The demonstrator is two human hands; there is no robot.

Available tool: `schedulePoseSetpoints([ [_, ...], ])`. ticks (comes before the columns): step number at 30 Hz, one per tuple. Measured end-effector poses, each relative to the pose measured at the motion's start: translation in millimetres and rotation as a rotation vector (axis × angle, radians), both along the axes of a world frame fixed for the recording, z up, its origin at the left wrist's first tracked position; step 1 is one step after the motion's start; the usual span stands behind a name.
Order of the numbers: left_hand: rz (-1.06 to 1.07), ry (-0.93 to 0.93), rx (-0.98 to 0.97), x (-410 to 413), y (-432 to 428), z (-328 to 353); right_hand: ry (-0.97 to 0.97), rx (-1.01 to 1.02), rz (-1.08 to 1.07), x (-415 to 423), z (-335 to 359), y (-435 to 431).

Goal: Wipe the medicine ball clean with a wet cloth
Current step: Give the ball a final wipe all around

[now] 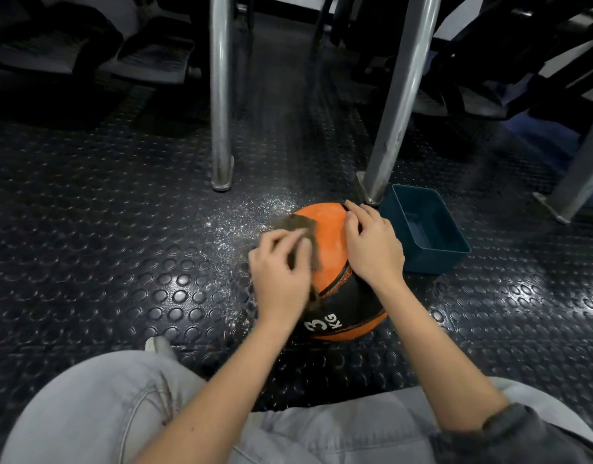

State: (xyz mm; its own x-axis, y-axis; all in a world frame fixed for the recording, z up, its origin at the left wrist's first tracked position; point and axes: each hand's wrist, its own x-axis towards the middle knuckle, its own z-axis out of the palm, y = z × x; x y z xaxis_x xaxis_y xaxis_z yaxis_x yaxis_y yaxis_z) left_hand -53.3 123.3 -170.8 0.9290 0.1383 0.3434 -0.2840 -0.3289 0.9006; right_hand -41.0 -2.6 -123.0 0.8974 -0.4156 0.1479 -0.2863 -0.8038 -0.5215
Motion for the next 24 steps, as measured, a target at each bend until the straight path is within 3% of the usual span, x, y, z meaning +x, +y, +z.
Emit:
schedulePoseSetpoints([
  [2, -0.071, -0.239, 0.149, -16, -7, -3, 0.001, 0.008, 0.014, 1, 1, -2],
  [4, -0.093, -0.322, 0.155, -15, -5, -8, -0.016, 0.014, 0.042, -1, 0, -5],
  [7, -0.029, -0.222, 0.023, -2, 3, -12, -0.014, 0.036, 0.027, 0, 0, -4],
  [12, 0.097, 0.333, -0.312, 29, 23, -28, 0.015, 0.034, -0.056, 4, 2, 7],
  [15, 0.072, 0.254, -0.287, 15, 14, -18, -0.004, 0.066, -0.080, 0, 3, 0],
  [20, -0.132, -0.239, 0.054, -6, -11, -2, -0.004, 0.122, -0.070, -1, 4, -13],
  [22, -0.117, -0.198, 0.026, 7, -4, -9, -0.016, 0.118, -0.041, -1, 3, -13],
  [24, -0.029, 0.061, -0.129, 23, 8, -18, -0.021, 0.115, -0.038, -1, 3, -13],
])
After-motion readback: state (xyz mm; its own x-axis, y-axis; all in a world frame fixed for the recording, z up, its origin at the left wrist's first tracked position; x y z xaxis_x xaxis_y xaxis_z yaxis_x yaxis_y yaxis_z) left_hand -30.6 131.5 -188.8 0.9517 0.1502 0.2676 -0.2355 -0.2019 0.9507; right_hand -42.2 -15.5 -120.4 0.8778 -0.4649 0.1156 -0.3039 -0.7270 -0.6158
